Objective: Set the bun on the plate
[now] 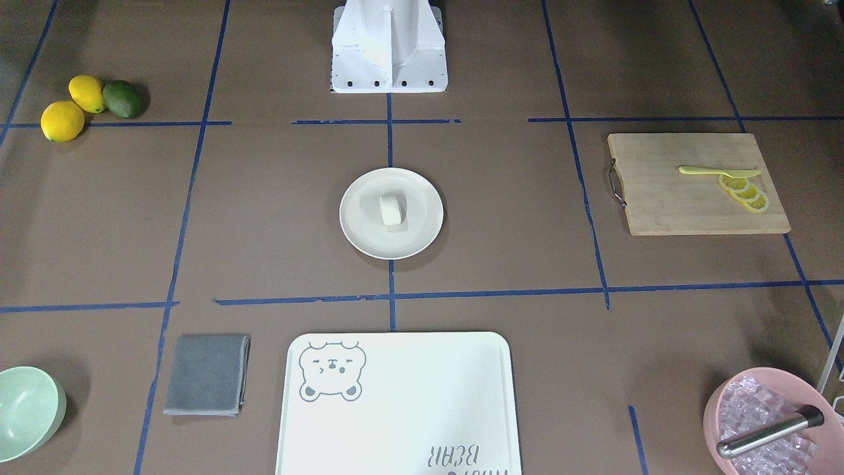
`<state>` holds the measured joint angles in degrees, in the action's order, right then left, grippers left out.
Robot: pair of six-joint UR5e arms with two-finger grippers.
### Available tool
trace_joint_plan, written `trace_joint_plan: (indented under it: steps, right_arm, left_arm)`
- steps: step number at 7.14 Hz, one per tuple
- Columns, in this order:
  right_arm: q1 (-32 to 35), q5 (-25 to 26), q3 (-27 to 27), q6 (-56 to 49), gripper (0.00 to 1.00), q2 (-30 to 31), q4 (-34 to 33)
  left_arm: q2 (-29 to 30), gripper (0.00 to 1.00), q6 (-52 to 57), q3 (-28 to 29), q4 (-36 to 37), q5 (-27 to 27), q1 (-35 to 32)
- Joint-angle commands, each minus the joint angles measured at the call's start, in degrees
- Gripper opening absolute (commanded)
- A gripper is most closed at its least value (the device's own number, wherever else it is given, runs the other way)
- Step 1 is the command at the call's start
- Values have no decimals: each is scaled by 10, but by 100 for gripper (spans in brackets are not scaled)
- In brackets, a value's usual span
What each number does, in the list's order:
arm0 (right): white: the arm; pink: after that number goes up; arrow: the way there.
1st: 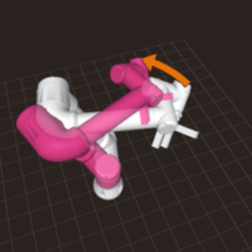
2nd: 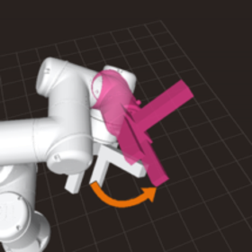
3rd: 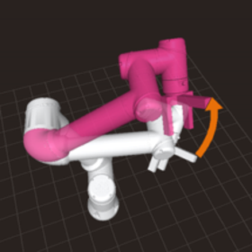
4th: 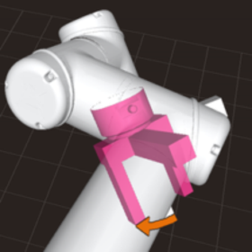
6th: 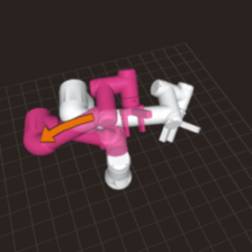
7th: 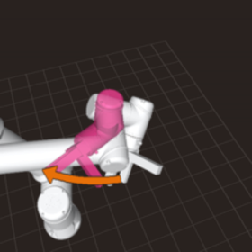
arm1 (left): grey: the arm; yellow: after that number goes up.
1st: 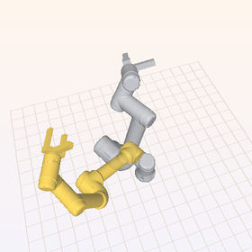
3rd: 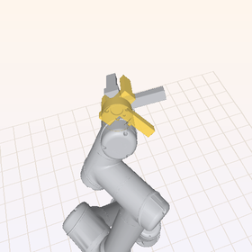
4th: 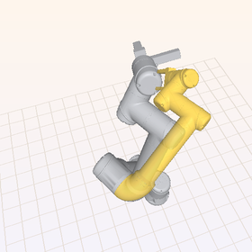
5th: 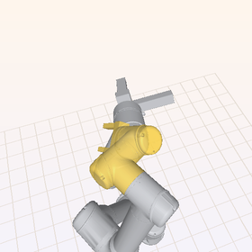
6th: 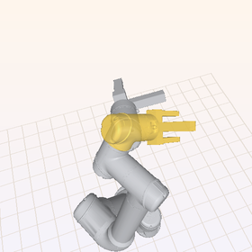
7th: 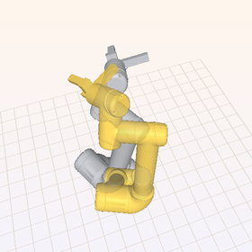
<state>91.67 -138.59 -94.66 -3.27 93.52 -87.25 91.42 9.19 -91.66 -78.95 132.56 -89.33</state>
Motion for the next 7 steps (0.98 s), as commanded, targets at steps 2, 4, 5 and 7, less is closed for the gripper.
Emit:
trace_joint_plan:
  steps: [2,4,5,7]
  right_arm:
    - [0,2,1,-1,100,1,1]
    - [0,2,1,-1,100,2,0]
    - [0,2,1,0,100,2,1]
    - [0,2,1,1,100,1,1]
  left_arm:
    - [-17,100,1,1,-3,40,-22]
    - [-18,100,0,2,-14,40,-27]
    - [-18,100,-1,2,-15,40,-28]
    - [-18,100,0,2,-15,39,-28]
